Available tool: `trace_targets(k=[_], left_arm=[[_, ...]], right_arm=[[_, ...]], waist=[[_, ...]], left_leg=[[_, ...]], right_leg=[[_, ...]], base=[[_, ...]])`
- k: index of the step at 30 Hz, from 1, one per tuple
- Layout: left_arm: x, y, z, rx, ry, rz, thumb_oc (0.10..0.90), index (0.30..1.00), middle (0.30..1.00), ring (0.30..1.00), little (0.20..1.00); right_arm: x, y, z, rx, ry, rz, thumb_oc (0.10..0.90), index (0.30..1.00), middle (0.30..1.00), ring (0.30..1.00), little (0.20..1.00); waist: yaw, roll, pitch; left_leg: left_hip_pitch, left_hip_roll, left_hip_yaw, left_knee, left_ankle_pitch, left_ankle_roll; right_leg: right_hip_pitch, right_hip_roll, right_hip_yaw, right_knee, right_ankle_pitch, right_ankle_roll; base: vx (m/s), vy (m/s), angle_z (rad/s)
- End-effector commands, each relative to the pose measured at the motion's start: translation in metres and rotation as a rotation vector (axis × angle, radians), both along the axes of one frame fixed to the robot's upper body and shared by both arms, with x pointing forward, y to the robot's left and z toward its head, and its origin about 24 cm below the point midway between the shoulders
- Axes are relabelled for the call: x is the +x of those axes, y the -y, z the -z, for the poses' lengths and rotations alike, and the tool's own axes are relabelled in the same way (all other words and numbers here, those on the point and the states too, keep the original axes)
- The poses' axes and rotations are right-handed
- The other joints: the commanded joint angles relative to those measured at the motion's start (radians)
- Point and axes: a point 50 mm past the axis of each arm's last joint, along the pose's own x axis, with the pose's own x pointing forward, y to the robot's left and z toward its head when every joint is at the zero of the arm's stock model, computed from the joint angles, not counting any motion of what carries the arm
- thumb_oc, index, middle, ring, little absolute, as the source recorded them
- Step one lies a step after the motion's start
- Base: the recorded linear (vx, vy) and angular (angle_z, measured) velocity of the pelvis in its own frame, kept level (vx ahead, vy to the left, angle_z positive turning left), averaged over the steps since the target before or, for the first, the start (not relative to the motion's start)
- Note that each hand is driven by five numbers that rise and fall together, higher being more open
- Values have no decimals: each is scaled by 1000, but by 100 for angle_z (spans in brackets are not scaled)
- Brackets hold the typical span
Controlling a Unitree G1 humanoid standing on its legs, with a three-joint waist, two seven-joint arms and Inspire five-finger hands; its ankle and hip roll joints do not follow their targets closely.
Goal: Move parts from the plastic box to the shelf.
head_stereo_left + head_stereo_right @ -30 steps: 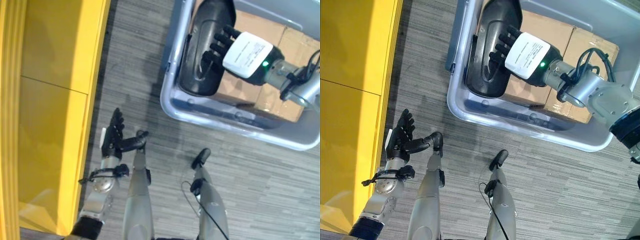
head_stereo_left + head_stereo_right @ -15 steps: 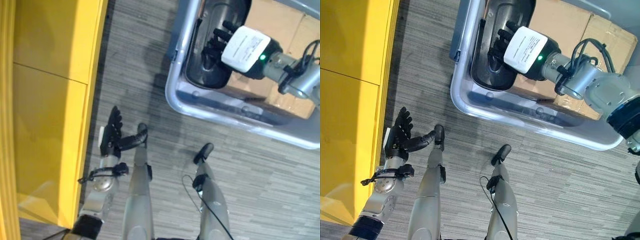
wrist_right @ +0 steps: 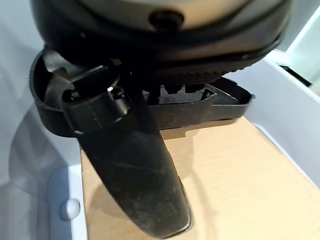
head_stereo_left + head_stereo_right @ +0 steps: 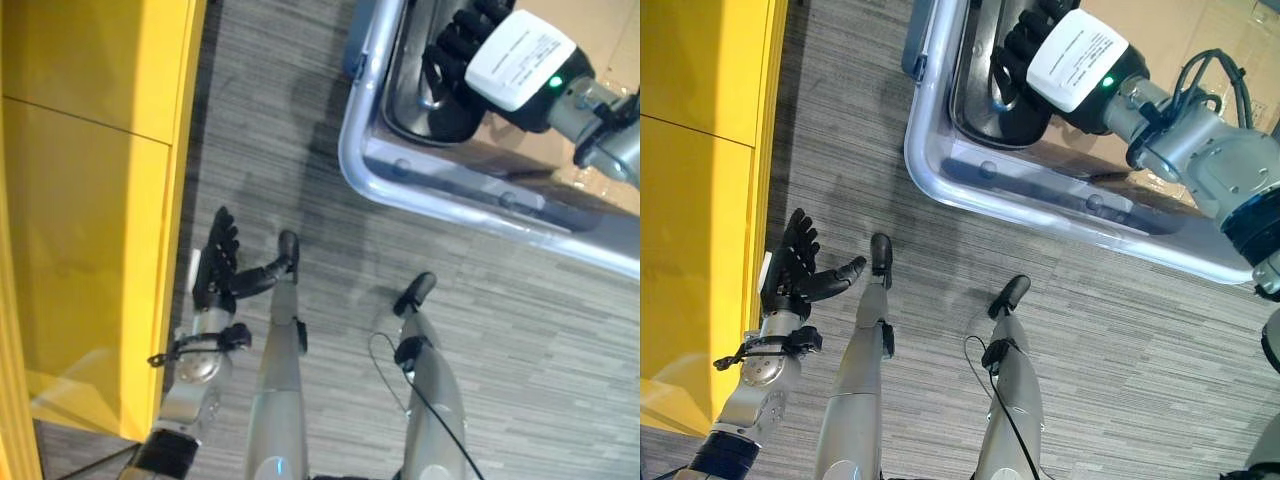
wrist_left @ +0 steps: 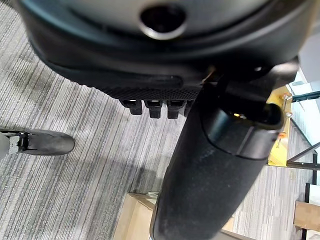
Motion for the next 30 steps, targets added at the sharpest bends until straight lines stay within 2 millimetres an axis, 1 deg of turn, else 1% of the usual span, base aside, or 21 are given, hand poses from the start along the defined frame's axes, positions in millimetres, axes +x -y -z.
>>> trace_targets(k=[1,3,5,12,18,22,23,24,25,26,30], left_arm=[[-6,5,-25,-40,159,24,900,1000,1000,1000,1000],[-6,6,-25,-41,161,30,900,1000,1000,1000,1000],[-6,7,-26,-45,166,34,900,1000,1000,1000,1000],[-5,8,-27,-52,170,32,900,1000,1000,1000,1000],[-5,9,-25,-47,158,39,900,1000,1000,1000,1000],[-4,8,-25,-33,152,47,900,1000,1000,1000,1000],[-4,8,-24,-25,147,50,900,1000,1000,1000,1000],[-4,8,-24,-25,147,50,900,1000,1000,1000,1000],[-4,8,-23,-25,142,51,900,1000,1000,1000,1000],[-4,8,-22,-19,135,54,900,1000,1000,1000,1000],[-4,6,-22,-4,130,59,900,1000,1000,1000,1000]], right_arm=[[5,44,17,-29,-85,243,400,300,300,300,300],[7,47,25,-24,-111,260,400,300,300,300,300],[6,46,28,8,-112,240,400,300,300,300,300],[3,46,28,83,-89,198,400,300,300,300,300],[0,44,34,83,-98,173,400,300,300,300,300],[-2,43,35,79,-102,153,400,300,300,300,300],[-5,43,37,79,-108,144,400,300,300,300,300],[-5,43,37,79,-109,144,400,300,300,300,300],[-5,42,36,81,-103,135,400,300,300,300,300],[-10,40,33,75,-95,109,400,300,300,300,300],[-19,40,28,71,-74,76,400,300,300,300,300]], waist=[[24,28,-14],[28,33,-14],[29,35,-14],[26,28,-14],[27,22,-14],[29,16,-14],[31,12,-14],[31,12,-14],[31,10,-14],[32,2,-14],[32,-6,-14]], left_leg=[[44,43,-30,40,-98,-43],[47,41,-31,34,-98,-42],[56,39,-30,31,-98,-41],[81,37,-29,30,-101,-40],[126,35,-27,26,-106,-38],[173,36,-27,20,-106,-38],[198,37,-26,12,-104,-38],[198,37,-26,12,-104,-38],[210,38,-26,9,-103,-39],[243,34,-19,-7,-79,-31],[321,38,-19,-36,-72,-36]], right_leg=[[63,-14,17,30,-24,94],[64,-15,16,31,-26,95],[72,-15,12,34,-28,97],[95,-17,8,39,-30,98],[142,-19,-2,36,-28,101],[191,-19,-7,31,-25,104],[216,-17,-12,25,-22,105],[216,-17,-12,25,-22,105],[229,-18,-13,23,-22,105],[264,-19,-32,9,-2,94],[341,-15,-43,-9,4,98]], base=[[0,0,0],[0,0,0],[2,0,2],[-3,8,8],[-5,6,2],[-4,2,1],[-11,7,5],[-12,0,5],[-78,24,3],[-83,26,1],[-21,9,3]])
